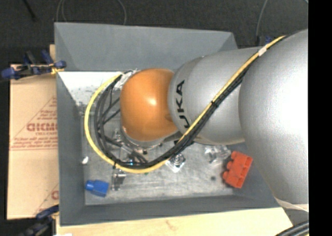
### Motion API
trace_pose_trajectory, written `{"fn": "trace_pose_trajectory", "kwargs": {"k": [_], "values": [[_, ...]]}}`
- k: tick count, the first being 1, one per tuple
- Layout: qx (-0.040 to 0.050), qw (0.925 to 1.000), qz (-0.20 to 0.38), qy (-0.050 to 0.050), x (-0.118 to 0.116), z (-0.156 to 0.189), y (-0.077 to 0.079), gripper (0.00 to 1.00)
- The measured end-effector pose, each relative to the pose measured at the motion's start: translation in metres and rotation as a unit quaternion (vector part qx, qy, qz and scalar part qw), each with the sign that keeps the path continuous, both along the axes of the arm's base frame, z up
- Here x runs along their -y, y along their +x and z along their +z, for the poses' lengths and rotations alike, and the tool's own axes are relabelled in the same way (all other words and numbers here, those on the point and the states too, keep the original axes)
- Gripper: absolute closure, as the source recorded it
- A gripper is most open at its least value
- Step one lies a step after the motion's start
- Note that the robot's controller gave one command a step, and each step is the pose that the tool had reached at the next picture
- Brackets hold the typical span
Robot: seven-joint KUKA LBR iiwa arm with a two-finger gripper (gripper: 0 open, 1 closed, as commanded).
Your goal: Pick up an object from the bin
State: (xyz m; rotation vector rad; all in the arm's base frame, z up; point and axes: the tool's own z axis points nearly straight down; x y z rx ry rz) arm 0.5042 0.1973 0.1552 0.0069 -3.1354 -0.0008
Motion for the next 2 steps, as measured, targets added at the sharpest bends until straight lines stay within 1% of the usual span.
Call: {"fn": "trace_pose_trajectory", "kwargs": {"k": [1,2], "values": [[0.0102,0.9879,0.155,0.002,-0.0389,-0.0716,-0.0200,0.00],[0.0044,0.9882,0.153,0.002,-0.0390,-0.0730,-0.0235,1.00]]}}
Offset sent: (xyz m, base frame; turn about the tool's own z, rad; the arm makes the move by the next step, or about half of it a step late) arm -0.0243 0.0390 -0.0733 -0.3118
